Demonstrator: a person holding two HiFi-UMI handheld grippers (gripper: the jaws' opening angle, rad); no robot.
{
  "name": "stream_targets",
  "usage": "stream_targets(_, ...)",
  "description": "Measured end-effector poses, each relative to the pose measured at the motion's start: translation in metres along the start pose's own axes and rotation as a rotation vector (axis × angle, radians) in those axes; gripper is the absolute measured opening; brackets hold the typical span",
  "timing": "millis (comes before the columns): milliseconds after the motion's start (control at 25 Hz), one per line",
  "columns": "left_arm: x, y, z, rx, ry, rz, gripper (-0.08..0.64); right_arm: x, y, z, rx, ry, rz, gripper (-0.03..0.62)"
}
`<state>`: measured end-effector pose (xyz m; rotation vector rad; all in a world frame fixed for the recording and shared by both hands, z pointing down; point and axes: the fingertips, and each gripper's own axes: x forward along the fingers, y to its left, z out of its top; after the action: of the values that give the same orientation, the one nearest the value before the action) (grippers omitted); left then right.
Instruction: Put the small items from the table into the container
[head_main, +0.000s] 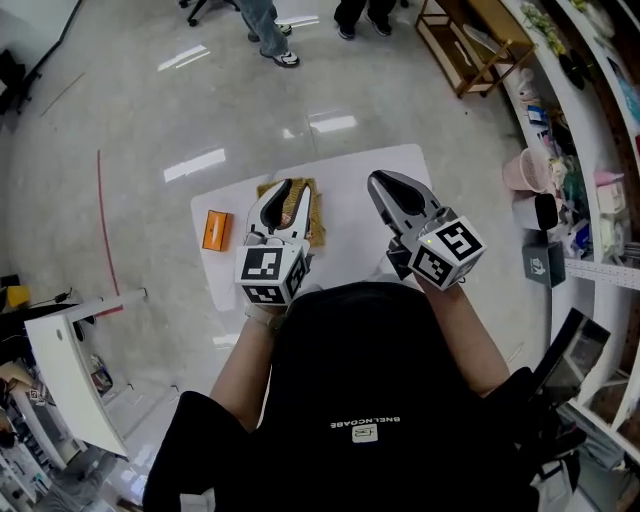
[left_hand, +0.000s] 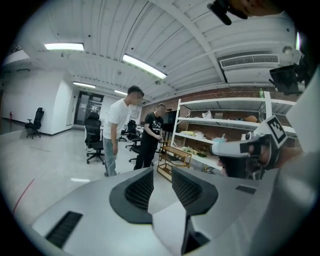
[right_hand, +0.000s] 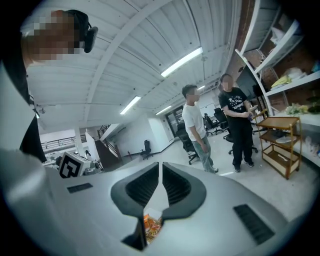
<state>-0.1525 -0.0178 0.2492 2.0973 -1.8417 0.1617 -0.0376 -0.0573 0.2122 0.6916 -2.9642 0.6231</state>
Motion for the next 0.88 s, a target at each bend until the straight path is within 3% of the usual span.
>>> stream_targets(360, -0.001, -0.067, 0.048, 0.062, -0.057, -0.132, 0.110, -0.033, 0.002, 0.036, -0.012, -0.106, -0.024, 0.012)
stream_targets(880, 0.023, -0.151, 0.077, 0.145, -0.090, -0.324, 0.109, -0.094, -0.016, 0.055, -0.092, -0.172, -0.075, 0.012)
